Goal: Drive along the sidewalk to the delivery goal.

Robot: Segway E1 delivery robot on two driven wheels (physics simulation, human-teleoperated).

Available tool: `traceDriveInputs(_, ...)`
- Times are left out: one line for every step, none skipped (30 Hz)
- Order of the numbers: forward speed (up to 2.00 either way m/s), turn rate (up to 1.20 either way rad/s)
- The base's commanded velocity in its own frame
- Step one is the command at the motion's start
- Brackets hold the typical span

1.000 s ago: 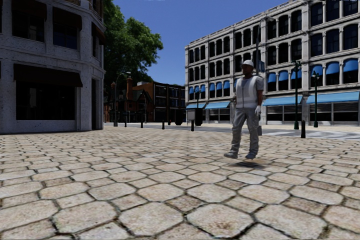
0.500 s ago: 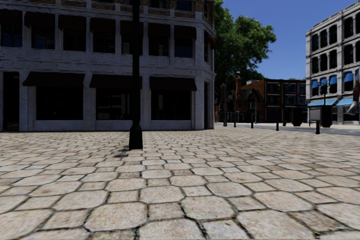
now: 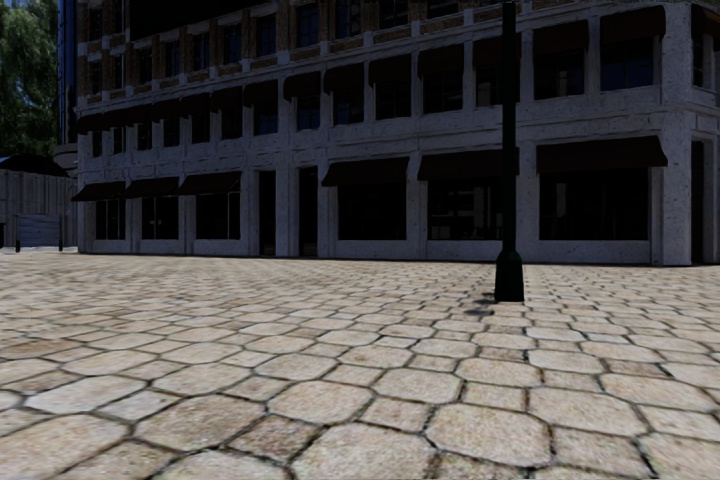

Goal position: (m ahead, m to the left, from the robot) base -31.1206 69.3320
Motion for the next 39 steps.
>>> traceDriveInputs(0.00, 1.20)
traceDriveInputs(0.00, 1.20)
traceDriveInputs(0.00, 1.20)
traceDriveInputs(0.00, 1.20)
traceDriveInputs(0.00, 1.20)
traceDriveInputs(0.00, 1.20)
traceDriveInputs(0.00, 1.20)
traceDriveInputs(0.00, 1.20)
traceDriveInputs(0.00, 1.20)
traceDriveInputs(0.00, 1.20)
traceDriveInputs(0.00, 1.20)
traceDriveInputs(0.00, 1.20)
traceDriveInputs(0.00, 1.20)
traceDriveInputs(0.00, 1.20)
traceDriveInputs(0.00, 1.20)
traceDriveInputs(0.00, 1.20)
traceDriveInputs(0.00, 1.20)
traceDriveInputs(0.00, 1.20)
traceDriveInputs(0.00, 1.20)
traceDriveInputs(0.00, 1.20)
traceDriveInputs(0.00, 1.20)
traceDriveInputs(0.00, 1.20)
traceDriveInputs(0.00, 0.27)
traceDriveInputs(0.00, 0.00)
traceDriveInputs(0.20, 0.00)
traceDriveInputs(0.54, 0.00)
traceDriveInputs(0.81, 0.00)
traceDriveInputs(0.97, 0.00)
traceDriveInputs(1.18, 0.00)
traceDriveInputs(1.28, 0.00)
traceDriveInputs(1.32, 0.00)
traceDriveInputs(1.32, 0.00)
traceDriveInputs(1.33, 0.00)
traceDriveInputs(1.35, 0.00)
traceDriveInputs(1.35, 0.00)
traceDriveInputs(1.35, 0.00)
traceDriveInputs(1.35, 0.00)
traceDriveInputs(1.35, 0.00)
traceDriveInputs(1.35, 0.00)
